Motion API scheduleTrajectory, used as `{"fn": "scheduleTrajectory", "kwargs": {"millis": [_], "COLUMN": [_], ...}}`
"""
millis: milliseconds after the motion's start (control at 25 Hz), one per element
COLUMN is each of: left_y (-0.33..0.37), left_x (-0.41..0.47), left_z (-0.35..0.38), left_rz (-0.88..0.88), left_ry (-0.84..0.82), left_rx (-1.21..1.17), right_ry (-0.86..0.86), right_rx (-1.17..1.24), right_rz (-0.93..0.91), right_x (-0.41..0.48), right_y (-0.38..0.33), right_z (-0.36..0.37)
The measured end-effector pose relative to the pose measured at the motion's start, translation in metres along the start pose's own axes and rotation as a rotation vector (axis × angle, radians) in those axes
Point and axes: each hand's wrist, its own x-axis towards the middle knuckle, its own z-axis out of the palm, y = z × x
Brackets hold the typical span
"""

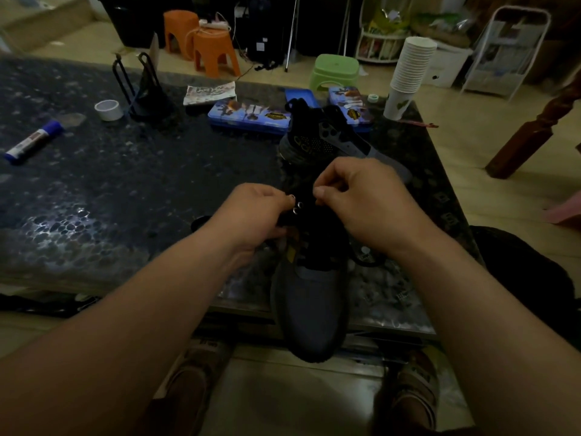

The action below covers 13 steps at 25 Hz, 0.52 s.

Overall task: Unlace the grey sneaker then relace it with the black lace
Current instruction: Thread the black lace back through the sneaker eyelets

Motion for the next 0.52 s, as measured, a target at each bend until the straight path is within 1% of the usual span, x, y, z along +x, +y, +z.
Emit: {"fn": "scheduleTrajectory", "kwargs": {"millis": [120, 240, 400, 520], "left_y": [0.002, 0.002, 0.001, 0.005], "left_x": [0.0, 0.0, -0.003, -0.009], "left_z": [-0.005, -0.005, -0.002, -0.004], "left_rz": [-0.047, -0.061, -0.035, -0.013], "left_ry": [-0.053, -0.056, -0.06, -0.097], "left_rx": [-0.059, -0.073, -0.07, -0.06], "right_ry": [-0.005, -0.013, -0.013, -0.006], "right_rx": [-0.185, -0.271, -0.345, -0.361], "right_rz": [-0.053, -0.022, -0.012, -0.011], "right_x": [0.004, 0.005, 0.002, 0.001], "right_y": [-0.002, -0.005, -0.009, -0.009], "right_z": [0.008, 0.012, 0.017, 0.018]}}
